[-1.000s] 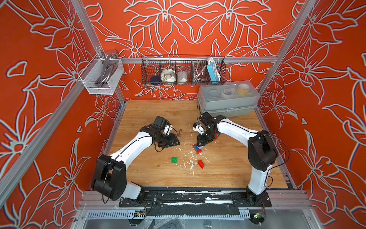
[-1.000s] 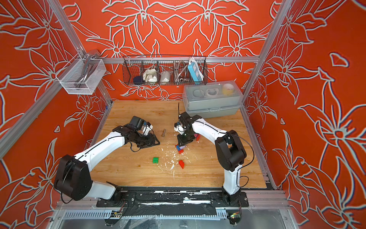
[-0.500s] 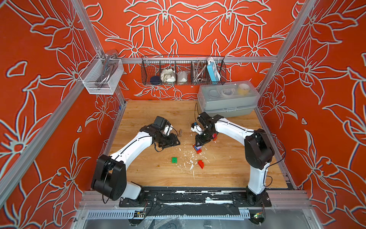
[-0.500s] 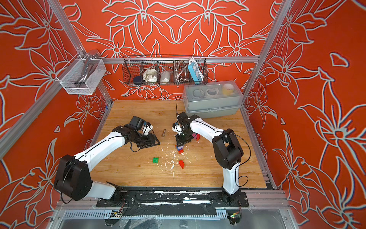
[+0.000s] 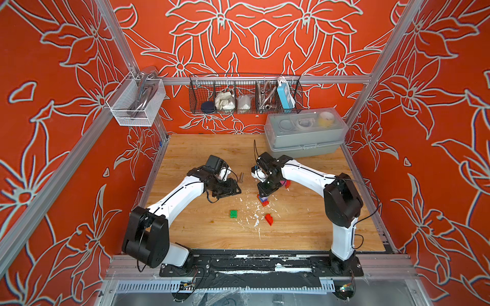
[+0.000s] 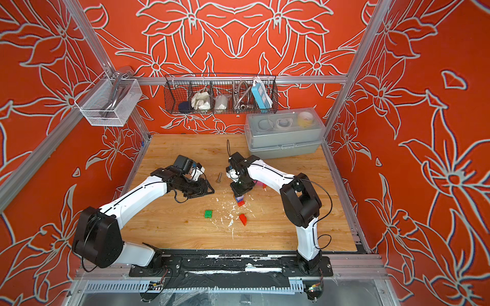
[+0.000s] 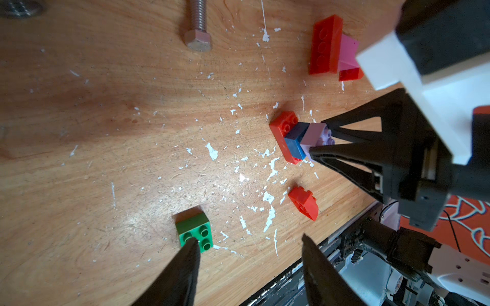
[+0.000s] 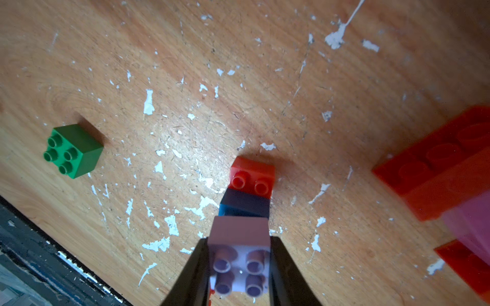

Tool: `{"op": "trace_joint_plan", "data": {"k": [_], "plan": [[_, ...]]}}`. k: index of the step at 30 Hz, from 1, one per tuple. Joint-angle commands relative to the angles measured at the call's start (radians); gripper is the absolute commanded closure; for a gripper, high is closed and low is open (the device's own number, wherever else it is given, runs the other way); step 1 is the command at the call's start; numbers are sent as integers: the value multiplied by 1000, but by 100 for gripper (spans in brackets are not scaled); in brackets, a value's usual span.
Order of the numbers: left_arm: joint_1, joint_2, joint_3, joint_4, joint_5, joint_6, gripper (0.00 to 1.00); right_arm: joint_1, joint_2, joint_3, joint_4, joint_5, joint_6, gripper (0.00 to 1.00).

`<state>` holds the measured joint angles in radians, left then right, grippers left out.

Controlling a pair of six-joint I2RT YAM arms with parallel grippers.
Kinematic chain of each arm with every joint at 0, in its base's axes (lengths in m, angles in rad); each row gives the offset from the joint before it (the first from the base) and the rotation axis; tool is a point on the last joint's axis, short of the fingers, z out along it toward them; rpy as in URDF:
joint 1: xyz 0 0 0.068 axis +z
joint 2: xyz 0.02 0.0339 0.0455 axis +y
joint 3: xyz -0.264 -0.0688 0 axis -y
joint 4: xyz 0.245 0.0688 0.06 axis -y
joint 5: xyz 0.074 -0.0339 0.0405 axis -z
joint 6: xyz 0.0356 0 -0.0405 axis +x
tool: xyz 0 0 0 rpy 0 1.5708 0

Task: Assemble the number 1 with lego
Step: Assemble the lego brick with the lego brick.

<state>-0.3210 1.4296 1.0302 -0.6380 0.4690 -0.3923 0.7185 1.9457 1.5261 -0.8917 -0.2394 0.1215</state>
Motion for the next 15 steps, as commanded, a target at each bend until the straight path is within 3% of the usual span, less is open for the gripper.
{"op": "trace_joint_plan", "data": {"k": [1,15], "plan": [[-3,-11,11,-11,7,12,40,20,33,22,-56,87,61,74],[-2,-13,11,-12,8,13,39,38,85,47,-79,142,184,75]]}}
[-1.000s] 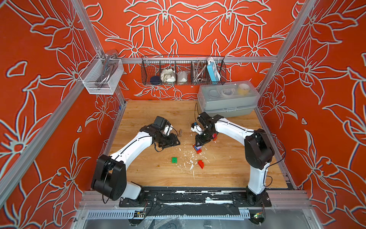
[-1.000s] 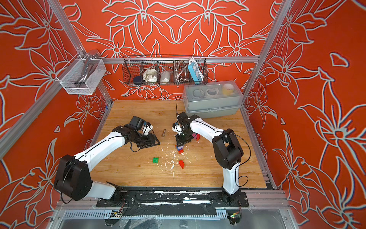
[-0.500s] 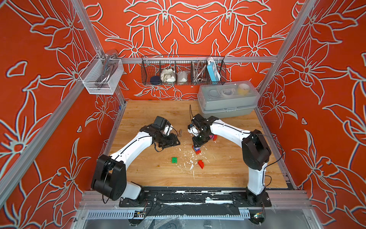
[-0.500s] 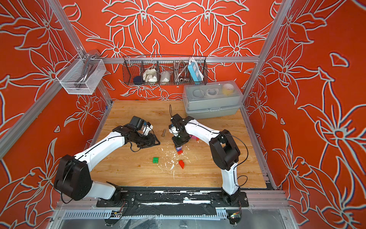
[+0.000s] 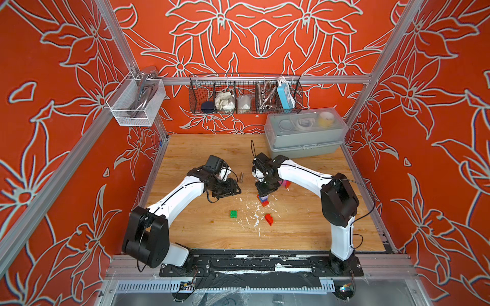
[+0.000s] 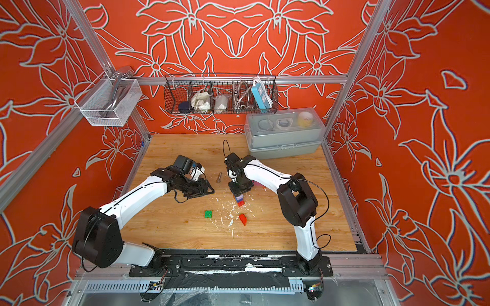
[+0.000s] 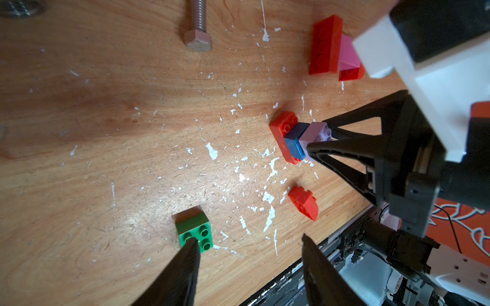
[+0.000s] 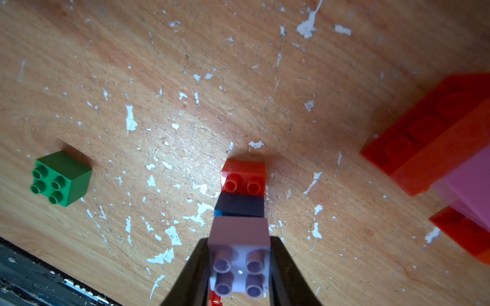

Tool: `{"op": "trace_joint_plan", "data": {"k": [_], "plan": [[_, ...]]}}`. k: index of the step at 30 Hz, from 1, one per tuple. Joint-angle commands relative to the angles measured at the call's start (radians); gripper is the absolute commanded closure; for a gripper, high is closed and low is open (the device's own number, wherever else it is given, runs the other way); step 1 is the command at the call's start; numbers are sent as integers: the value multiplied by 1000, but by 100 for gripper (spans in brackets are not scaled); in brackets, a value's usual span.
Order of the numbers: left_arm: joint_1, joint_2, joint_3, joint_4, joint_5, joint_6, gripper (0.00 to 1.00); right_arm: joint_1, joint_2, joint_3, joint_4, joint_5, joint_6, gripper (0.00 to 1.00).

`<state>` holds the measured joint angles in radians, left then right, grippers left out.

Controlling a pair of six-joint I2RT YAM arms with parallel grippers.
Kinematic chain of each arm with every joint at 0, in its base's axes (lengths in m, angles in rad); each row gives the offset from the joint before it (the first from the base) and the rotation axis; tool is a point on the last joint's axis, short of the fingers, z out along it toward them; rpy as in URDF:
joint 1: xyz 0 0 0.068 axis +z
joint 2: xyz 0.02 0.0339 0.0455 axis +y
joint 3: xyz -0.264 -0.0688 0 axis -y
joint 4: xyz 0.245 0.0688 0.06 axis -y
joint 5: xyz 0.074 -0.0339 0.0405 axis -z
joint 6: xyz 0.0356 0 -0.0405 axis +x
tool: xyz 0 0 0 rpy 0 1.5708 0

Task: Assemble the number 1 with lego
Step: Assemble the lego brick with the lego brick.

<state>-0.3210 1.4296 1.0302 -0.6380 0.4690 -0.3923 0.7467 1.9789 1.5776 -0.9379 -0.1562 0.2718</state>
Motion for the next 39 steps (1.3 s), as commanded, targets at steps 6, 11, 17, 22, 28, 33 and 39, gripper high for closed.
{"op": "trace_joint_plan", "data": {"k": [6,11,17,22,28,33,39], "plan": [[-1,-12,14,-11,10,12,40,18,49,-28,-15,57,73,76],[-1,-14,13,-12,9,13,40,34,51,-44,-3,106,101,76],[-1,-13,13,-12,7,13,40,38,63,-79,38,130,121,76],[-1,-13,11,-12,3,16,40,39,65,-101,55,154,125,78],[0,-8,11,-12,2,16,39,43,57,-105,47,166,65,79],[0,-2,16,-12,2,15,39,43,38,-128,64,100,44,80],[0,0,16,-12,0,16,39,44,24,-159,106,-8,41,80]]}}
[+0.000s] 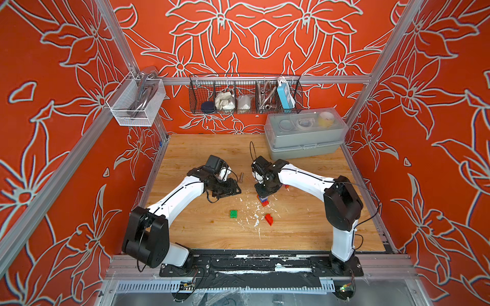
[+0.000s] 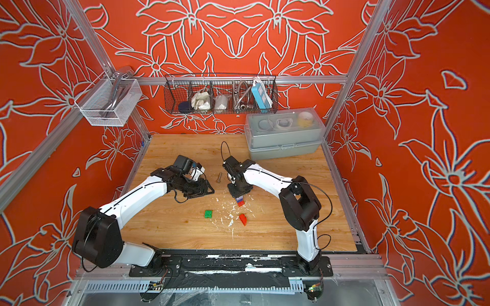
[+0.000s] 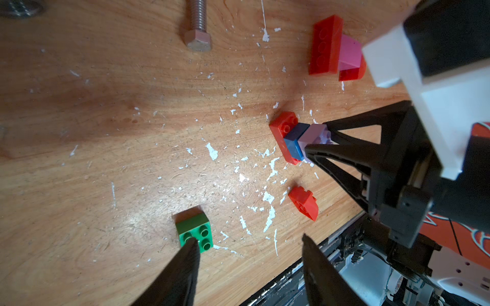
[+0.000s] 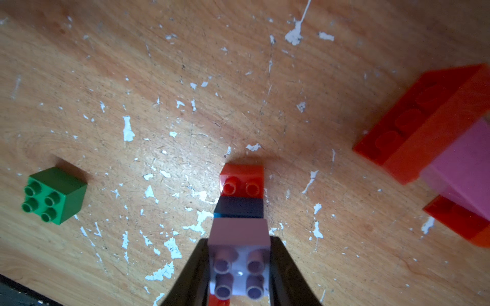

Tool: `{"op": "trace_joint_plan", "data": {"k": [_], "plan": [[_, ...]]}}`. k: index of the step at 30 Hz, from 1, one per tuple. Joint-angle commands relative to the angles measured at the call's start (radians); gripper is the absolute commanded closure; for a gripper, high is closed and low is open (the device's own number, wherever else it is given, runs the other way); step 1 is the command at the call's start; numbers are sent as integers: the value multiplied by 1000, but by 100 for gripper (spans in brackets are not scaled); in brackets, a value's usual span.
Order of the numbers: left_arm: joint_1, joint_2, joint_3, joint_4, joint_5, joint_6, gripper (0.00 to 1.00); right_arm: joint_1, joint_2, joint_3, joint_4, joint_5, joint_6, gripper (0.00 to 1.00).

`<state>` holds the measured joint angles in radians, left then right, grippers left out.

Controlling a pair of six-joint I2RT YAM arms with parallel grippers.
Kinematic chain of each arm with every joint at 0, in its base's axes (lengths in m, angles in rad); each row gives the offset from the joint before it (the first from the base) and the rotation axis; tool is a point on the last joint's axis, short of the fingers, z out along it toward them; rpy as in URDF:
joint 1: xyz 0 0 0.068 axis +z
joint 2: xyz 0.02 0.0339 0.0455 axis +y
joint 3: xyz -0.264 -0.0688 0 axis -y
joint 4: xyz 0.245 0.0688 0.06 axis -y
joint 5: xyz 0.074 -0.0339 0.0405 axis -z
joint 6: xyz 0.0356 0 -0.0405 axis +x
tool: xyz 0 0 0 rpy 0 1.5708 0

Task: Assemble the number 1 with lego
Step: Assemble the lego brick with the lego brick, then pick up the lego brick from the center of the board.

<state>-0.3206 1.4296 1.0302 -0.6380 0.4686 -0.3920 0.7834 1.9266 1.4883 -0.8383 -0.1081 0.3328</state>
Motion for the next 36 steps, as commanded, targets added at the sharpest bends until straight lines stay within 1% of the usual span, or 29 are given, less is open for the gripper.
{"op": "trace_joint_plan", "data": {"k": [1,4,9,11,14,19,20,24,27,30,31,34,36], "plan": [[0,-1,16,-12,0,15,40,8,79,-71,12,-68,-21,80],[0,-1,15,-12,-1,16,39,7,97,-64,4,-51,-25,80],[0,0,16,-14,-4,17,40,11,111,-49,-52,76,-15,81],[1,-3,18,-14,-5,17,39,10,113,-55,-54,83,-7,82],[2,-4,16,-14,-8,16,40,10,119,-66,-36,61,10,84],[2,-5,7,-15,-13,17,39,11,106,-50,-36,37,27,83],[2,-5,5,-15,-17,17,40,11,93,-40,-41,41,29,79],[0,-4,2,-35,-60,12,40,11,28,1,-75,47,35,52],[-14,-13,-13,-52,-112,-2,40,11,-43,10,-89,47,46,43],[-73,-32,-33,-63,-207,-33,39,11,-126,-11,-86,28,53,39],[-91,-35,-43,-62,-222,-45,39,10,-149,-20,-86,21,54,39],[-113,-45,-102,-38,-211,-108,39,10,-224,-61,-83,2,57,40],[-121,-68,-153,-12,-196,-148,40,11,-272,-91,-73,-19,61,43]]}}
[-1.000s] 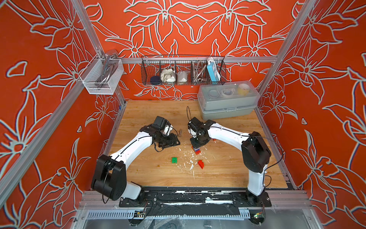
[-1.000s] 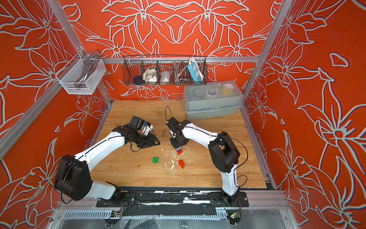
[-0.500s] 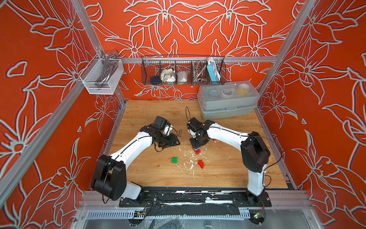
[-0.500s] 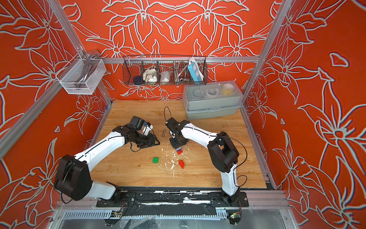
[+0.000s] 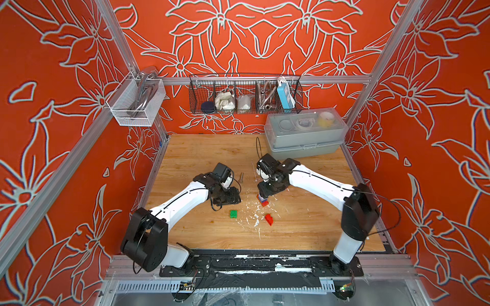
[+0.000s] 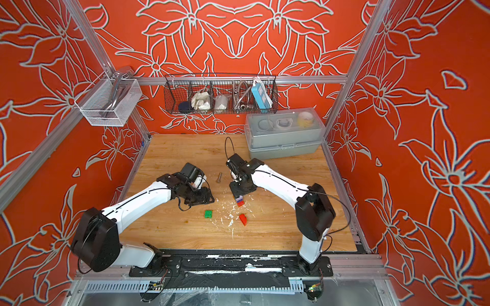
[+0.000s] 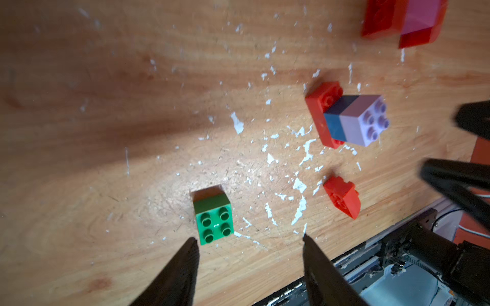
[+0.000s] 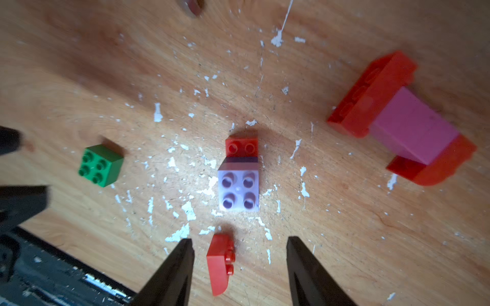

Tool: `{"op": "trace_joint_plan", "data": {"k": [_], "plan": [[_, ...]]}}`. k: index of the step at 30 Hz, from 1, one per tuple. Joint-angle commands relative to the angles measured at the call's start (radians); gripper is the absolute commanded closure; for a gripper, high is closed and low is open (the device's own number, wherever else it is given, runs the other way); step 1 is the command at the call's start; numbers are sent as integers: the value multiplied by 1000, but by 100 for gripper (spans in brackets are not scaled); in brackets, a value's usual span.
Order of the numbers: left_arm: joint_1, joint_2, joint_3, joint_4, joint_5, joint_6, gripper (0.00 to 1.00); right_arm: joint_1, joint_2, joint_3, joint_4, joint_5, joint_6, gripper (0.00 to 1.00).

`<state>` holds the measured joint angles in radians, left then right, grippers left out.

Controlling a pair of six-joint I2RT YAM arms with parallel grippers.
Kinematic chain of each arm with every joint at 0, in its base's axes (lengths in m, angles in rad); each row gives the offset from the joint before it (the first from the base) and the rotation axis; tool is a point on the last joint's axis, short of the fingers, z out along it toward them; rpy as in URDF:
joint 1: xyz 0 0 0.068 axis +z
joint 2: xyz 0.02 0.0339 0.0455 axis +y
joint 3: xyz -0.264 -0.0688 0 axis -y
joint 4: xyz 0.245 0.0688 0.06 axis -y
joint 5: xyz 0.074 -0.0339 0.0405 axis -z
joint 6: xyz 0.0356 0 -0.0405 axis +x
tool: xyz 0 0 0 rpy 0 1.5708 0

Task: Assemble the number 1 with lego
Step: Pick up the lego brick from the center of the board.

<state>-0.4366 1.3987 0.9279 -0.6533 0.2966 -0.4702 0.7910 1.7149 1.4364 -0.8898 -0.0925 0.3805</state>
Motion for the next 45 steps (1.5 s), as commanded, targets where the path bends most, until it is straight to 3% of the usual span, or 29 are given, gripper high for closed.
{"op": "trace_joint_plan", "data": {"k": [1,5,11,15,21,28,38,45], "plan": [[-8,-52,-70,12,-25,-84,42,4,-79,-58,-13,-47,14,46],[-14,-115,-128,28,-52,-120,50,3,-130,-116,16,-98,5,53],[-14,-122,-168,26,-86,-146,77,9,-173,-186,82,-179,-7,58],[-14,-94,-182,35,-117,-153,83,27,-181,-197,113,-214,12,61],[-14,-36,-186,77,-121,-151,86,84,-183,-203,163,-204,60,61],[-17,25,-195,129,-89,-156,88,110,-175,-221,202,-190,111,53],[-110,103,-147,226,-36,-236,90,109,-157,-234,207,-161,144,48],[-119,5,-117,171,-53,-244,84,117,-94,-198,184,-145,121,41]]}}
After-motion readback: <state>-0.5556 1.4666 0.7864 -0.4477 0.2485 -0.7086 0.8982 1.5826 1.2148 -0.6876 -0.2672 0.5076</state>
